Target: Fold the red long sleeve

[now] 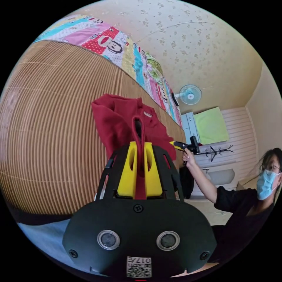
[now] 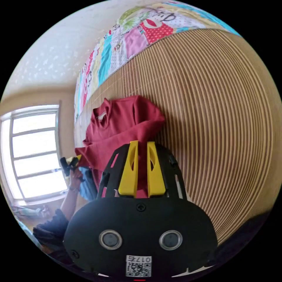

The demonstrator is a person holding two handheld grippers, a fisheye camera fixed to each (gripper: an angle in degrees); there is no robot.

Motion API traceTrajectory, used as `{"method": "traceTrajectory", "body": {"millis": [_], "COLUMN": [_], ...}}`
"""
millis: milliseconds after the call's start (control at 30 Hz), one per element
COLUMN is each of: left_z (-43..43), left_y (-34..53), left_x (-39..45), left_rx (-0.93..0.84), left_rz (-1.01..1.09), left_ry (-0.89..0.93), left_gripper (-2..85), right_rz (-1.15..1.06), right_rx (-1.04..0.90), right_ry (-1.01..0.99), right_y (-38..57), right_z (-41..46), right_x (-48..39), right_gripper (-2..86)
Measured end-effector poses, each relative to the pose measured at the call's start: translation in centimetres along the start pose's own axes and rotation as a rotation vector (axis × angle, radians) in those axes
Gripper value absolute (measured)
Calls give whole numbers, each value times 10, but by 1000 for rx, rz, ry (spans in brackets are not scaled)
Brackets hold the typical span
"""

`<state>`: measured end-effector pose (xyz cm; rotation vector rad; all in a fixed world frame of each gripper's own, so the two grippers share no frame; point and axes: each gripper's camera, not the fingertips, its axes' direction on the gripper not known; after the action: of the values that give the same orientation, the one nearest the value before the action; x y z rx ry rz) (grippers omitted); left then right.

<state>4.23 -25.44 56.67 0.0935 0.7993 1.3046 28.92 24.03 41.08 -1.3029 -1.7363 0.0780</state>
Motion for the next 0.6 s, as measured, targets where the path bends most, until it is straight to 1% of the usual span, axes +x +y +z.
{"method": "traceTrajectory", "body": {"millis": [67,167,267,333,400,433,467,500,533,600], "left_z": [0,6,-5,-21,-29,-28,-23,-21,-19,-23], "left_y": [-4,-3,9,27,53,74,98,112,139,180], "left_x": [-6,-10,11,29,43,49,50,49,45,37], "left_rx": [5,-36,-11,29,11,-56,-144,-186,-255,-305], "left_rz": [-26,-74,-45,-10,34,51,45,32,0,-51], "left_ry": [-92,-209,-319,-304,-240,-212,-216,-231,-265,-281], "left_gripper": [43,48,65,89,104,108,112,115,120,126], "right_rz": [2,-16,-65,-134,-189,-198,-208,-197,-183,-95], "right_rx": [59,91,128,146,86,53,-24,-104,-140,-264], "right_ry": [71,76,54,22,-18,-28,-37,-28,-25,-52], "right_y": [-5,-8,8,31,72,83,107,133,146,195], "right_z": [-4,-9,-31,-51,-69,-71,-71,-70,-69,-65], "right_x": [-2,2,2,2,9,12,20,31,37,66], "right_gripper": [53,64,87,94,101,102,105,110,113,125]}}
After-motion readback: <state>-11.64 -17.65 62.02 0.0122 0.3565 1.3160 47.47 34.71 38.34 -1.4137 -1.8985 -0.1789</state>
